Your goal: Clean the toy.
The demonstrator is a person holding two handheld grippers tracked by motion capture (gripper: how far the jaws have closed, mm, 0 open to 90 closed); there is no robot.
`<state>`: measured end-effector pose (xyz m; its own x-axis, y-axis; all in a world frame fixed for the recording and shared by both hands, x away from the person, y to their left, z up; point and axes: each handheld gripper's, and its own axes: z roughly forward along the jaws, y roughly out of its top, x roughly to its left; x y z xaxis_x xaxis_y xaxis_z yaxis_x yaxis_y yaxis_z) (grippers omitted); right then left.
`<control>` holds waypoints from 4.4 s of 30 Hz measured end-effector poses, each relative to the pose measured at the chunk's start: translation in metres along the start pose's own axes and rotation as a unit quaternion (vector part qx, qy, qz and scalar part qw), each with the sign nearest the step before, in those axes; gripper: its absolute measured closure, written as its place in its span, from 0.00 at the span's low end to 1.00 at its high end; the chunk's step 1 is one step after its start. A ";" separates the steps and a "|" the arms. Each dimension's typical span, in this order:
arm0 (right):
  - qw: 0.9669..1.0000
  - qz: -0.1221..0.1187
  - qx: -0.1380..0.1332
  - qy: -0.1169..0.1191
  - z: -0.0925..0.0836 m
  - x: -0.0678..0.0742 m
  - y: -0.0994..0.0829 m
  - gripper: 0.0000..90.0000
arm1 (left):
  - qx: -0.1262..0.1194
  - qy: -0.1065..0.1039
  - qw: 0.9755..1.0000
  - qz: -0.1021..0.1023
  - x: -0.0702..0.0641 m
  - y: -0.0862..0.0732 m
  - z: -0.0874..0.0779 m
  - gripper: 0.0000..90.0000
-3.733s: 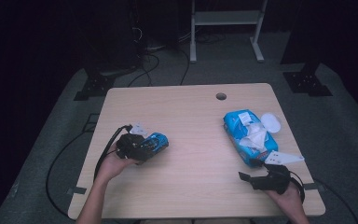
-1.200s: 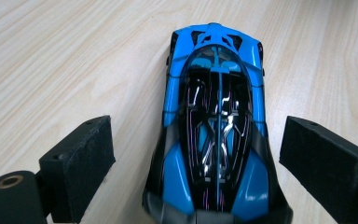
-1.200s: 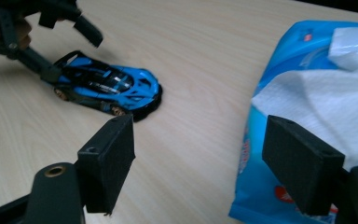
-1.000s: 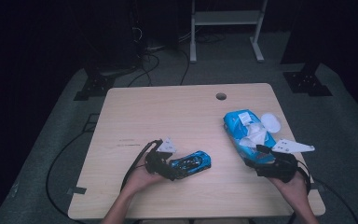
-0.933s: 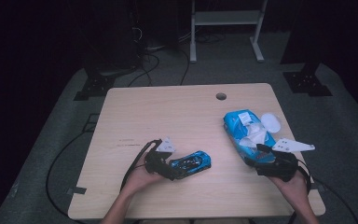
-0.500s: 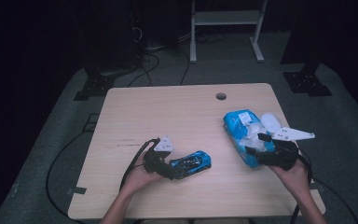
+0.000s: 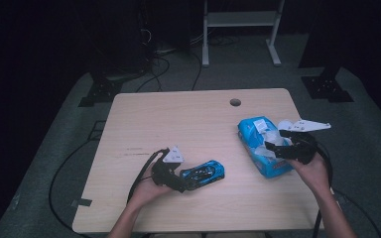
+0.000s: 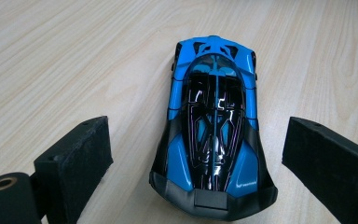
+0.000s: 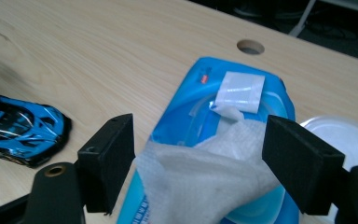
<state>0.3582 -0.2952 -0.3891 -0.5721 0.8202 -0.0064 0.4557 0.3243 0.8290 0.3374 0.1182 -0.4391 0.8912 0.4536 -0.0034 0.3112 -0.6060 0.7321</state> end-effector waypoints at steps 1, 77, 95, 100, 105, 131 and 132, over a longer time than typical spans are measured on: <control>1.000 0.001 0.005 -0.002 0.002 -0.001 -0.001 0.27 | 0.001 0.000 1.000 -0.001 0.000 0.000 0.000 0.08; 0.962 -0.065 0.114 0.241 0.103 0.134 0.022 0.83 | 0.020 -0.023 1.000 -0.002 -0.001 -0.010 0.003 0.08; 0.964 -0.063 0.104 0.237 0.122 0.134 0.015 0.68 | 0.044 -0.030 0.999 -0.010 0.003 -0.020 0.014 0.18; 0.961 -0.063 0.105 0.248 0.123 0.140 0.018 0.62 | 0.042 -0.036 0.998 -0.002 0.001 -0.020 0.015 0.26; 0.956 -0.045 0.105 0.269 0.129 0.141 0.016 0.72 | 0.040 -0.039 0.998 -0.005 0.002 -0.021 0.015 0.26; 0.964 -0.089 0.095 0.231 0.103 0.140 -0.003 0.93 | 0.041 -0.034 0.999 0.006 0.001 -0.021 0.015 0.27; 0.967 -0.088 0.095 0.220 0.103 0.136 -0.005 0.93 | 0.042 -0.034 0.999 0.007 0.000 -0.021 0.015 0.27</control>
<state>0.3478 -0.1366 -0.4514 -0.8684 0.4771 0.1350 0.4172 0.5559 0.7189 0.3363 0.1211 -0.4644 0.9151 0.4010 -0.0426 0.3230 -0.6657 0.6727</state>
